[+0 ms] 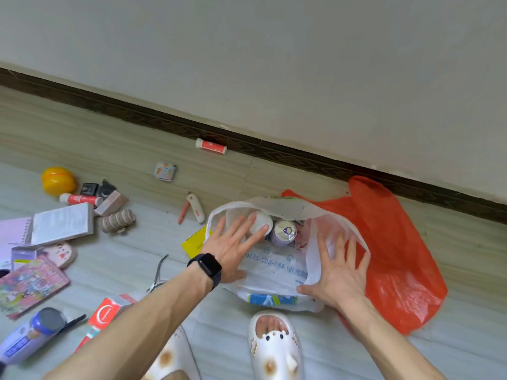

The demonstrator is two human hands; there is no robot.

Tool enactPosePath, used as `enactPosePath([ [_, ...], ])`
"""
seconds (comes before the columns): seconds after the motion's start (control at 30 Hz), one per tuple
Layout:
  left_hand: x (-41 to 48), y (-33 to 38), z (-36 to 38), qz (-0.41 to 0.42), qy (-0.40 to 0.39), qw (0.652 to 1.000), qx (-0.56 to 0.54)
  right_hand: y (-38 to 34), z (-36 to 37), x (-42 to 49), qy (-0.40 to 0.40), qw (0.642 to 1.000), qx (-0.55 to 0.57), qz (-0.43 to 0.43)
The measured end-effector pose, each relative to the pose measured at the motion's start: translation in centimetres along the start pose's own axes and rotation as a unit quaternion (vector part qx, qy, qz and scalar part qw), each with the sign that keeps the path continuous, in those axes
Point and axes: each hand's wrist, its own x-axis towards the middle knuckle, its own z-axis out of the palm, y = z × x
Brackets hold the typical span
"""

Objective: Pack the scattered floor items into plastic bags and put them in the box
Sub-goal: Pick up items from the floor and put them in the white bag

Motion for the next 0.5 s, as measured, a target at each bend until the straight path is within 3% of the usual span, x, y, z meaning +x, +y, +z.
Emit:
enactPosePath([
  [0.1, -2.1, -0.4, -3.7, 0.037, 0.031, 0.999, 0.001, -2.0, -2.9, -1.9, 0.126, 0.988, 0.058, -0.069],
  [0.2, -6.1, -3.1, -6.4, -0.007, 0.069, 0.997, -0.011, -6.4, -6.2, -4.2, 0.213, 0.957, 0.126, -0.152],
  [0.33, -14.1, -7.8, -6.8, -0.182, 0.142, 0.970, -0.073, -13.7, -10.1, -8.1, 0.214, 0.932, 0.107, -0.270],
  [0.5, -26.4, -11.3, -0.5, -0.431, 0.121, 0.879, -0.167, -22.4, -13.5, -13.6, 0.196, 0.885, 0.040, -0.421],
])
